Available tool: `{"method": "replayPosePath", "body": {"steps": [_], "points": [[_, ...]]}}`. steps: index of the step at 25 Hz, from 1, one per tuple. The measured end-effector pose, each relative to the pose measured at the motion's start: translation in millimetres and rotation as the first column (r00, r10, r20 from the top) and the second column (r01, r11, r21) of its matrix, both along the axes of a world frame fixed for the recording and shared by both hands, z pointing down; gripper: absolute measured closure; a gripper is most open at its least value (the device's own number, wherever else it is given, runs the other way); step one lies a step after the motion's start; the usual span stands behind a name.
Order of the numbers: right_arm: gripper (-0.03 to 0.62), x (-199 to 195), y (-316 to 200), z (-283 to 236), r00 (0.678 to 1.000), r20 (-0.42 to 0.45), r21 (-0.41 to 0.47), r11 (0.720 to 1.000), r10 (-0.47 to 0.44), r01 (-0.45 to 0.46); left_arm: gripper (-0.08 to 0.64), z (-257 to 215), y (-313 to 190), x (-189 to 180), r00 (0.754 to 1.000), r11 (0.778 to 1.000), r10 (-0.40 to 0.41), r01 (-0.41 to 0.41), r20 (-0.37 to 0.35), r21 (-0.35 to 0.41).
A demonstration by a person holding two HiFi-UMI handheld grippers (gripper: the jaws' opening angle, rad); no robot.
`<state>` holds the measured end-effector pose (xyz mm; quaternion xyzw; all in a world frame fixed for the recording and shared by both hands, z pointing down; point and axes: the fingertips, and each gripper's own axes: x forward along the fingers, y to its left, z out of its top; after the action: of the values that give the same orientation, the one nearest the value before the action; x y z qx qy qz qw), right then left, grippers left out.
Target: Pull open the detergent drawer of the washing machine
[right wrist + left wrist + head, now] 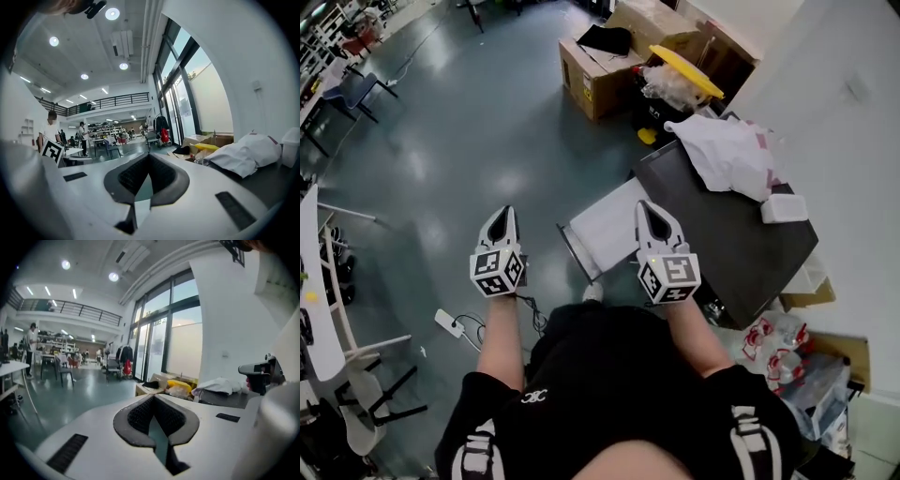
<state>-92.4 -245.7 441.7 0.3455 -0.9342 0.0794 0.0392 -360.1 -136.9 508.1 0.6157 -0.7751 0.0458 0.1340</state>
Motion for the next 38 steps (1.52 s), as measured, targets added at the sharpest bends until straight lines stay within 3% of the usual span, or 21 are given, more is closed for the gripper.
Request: {"method": "replayPosePath", "body": {"steps": [5, 18, 28, 38], "points": [[0.595, 25, 20, -27, 0.999, 0.043, 0.040, 0.999, -0.026, 0.024, 0.558, -64, 25, 60, 0.993, 0.998, -0.038, 0.032, 0.113, 0.057], [0.594, 65, 101, -59, 0.987, 0.066, 0.120, 0.983, -0.145, 0.137, 0.558, -123, 121, 185, 0.983, 0.989, -0.129, 0.117, 0.132, 0.093], [0.594, 70, 123, -70, 0.985, 0.081, 0.130, 0.981, -0.153, 0.141, 0.558, -140, 140, 194, 0.972, 0.985, -0.145, 0.124, 0.183, 0.119], [0.594, 48, 154, -72, 0.978, 0.077, 0.138, 0.974, -0.193, 0.181, 0.558, -141, 169, 173, 0.975, 0.980, -0.164, 0.144, 0.148, 0.136]]}}
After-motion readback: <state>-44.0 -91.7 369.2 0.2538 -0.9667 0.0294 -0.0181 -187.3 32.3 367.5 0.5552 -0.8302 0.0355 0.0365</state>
